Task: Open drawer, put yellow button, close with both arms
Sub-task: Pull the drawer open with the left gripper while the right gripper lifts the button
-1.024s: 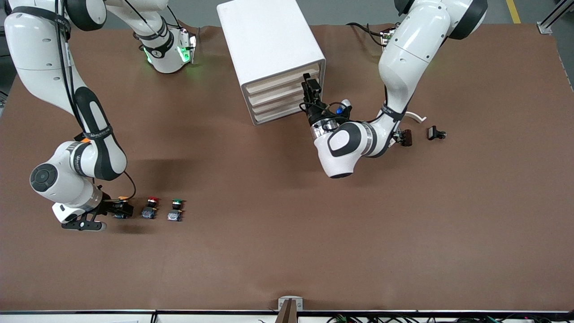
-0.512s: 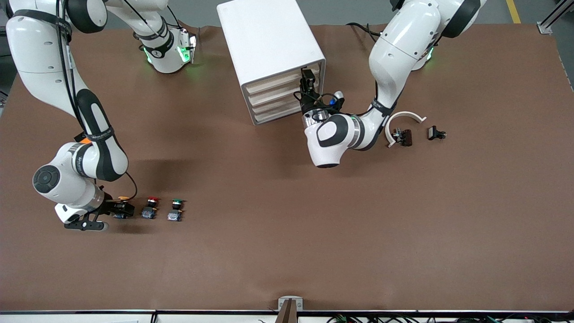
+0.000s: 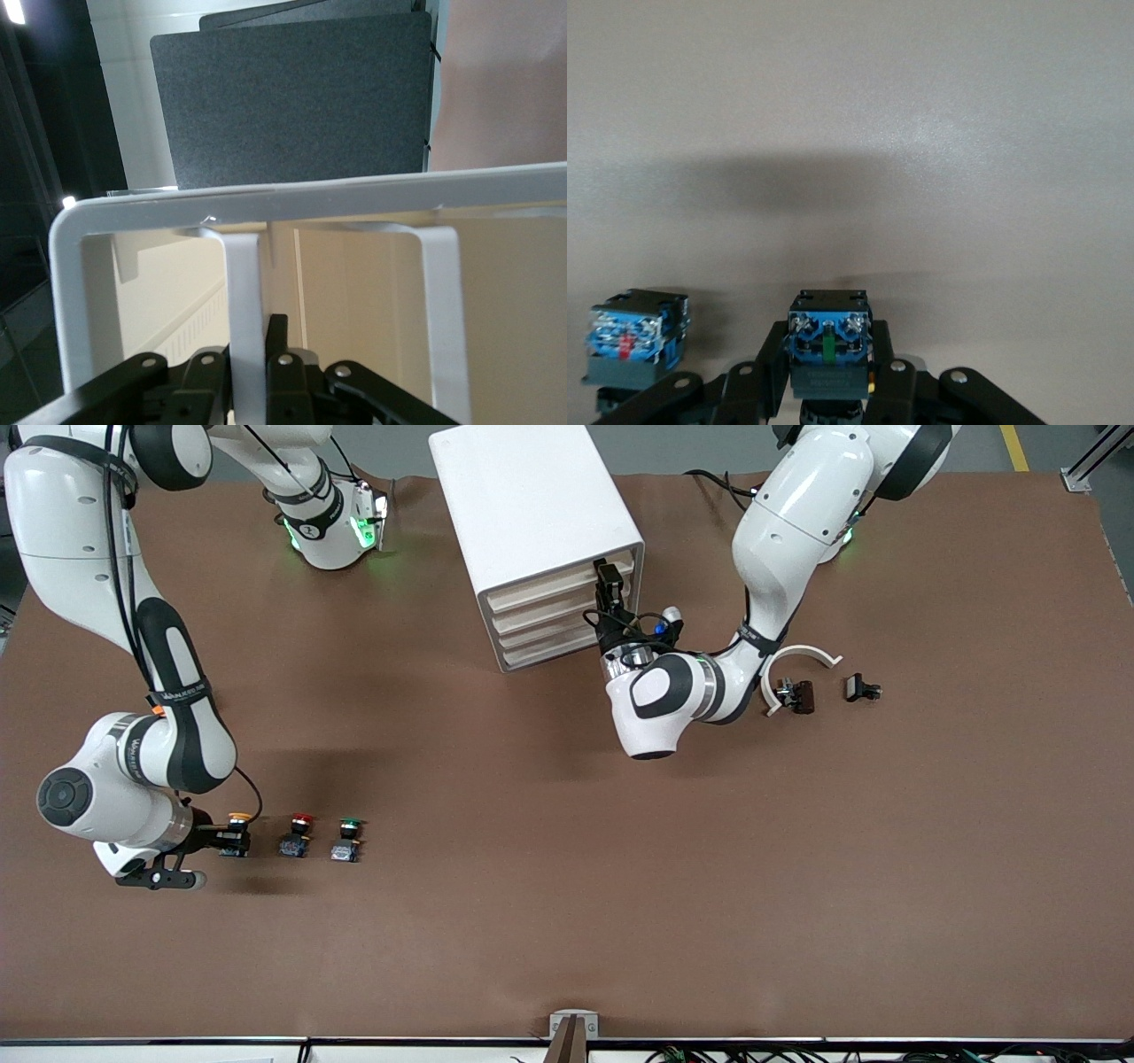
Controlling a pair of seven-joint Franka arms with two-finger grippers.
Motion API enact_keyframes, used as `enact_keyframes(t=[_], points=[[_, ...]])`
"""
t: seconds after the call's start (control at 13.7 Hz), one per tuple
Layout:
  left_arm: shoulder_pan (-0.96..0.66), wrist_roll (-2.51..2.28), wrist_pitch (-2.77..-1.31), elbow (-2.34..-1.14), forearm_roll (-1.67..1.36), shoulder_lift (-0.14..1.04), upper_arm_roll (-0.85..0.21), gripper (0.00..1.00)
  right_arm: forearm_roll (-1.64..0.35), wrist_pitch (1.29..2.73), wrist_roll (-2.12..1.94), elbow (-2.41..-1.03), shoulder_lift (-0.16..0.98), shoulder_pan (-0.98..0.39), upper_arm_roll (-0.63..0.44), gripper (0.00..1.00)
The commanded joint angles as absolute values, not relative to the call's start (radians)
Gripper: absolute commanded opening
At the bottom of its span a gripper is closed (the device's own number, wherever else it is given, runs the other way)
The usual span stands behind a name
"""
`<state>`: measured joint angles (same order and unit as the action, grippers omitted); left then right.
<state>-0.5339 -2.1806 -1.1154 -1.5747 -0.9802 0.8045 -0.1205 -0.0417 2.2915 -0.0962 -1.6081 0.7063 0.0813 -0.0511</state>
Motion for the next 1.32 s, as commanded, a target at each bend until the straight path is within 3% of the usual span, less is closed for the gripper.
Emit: enact_keyframes(t=[0.0,0.44,0.95,1.1,1.24], points=[[-0.462,-2.168,-1.126,-1.571,-0.994,0.787,-0.112,0.08,-0.058,2.170,-0.091,-1.530,0.707,0.083,-0.046,0.00],[-0.339,-2.169,-1.178,-1.513,-0.994,0.784,-0.112,0.14,-0.084,1.965,0.200,-1.520,0.591,-0.014,-0.043,0.00],[-0.270,-2.168,-1.195,-1.502,-0.991,0.781,-0.113,0.20,-0.100,1.885,0.775,-1.569,0.414,-0.299,-0.043,0.00],[-0.270,-2.166,-1.196,-1.502,-0.994,0.778,-0.113,1.00,-0.101,1.878,0.941,-1.566,0.371,-0.385,-0.043,0.00],[-0.270,-2.157,-1.198,-1.500,-0.988,0.776,-0.114,1.00,-0.101,1.872,1.096,-1.556,0.351,-0.477,-0.044,0.00]])
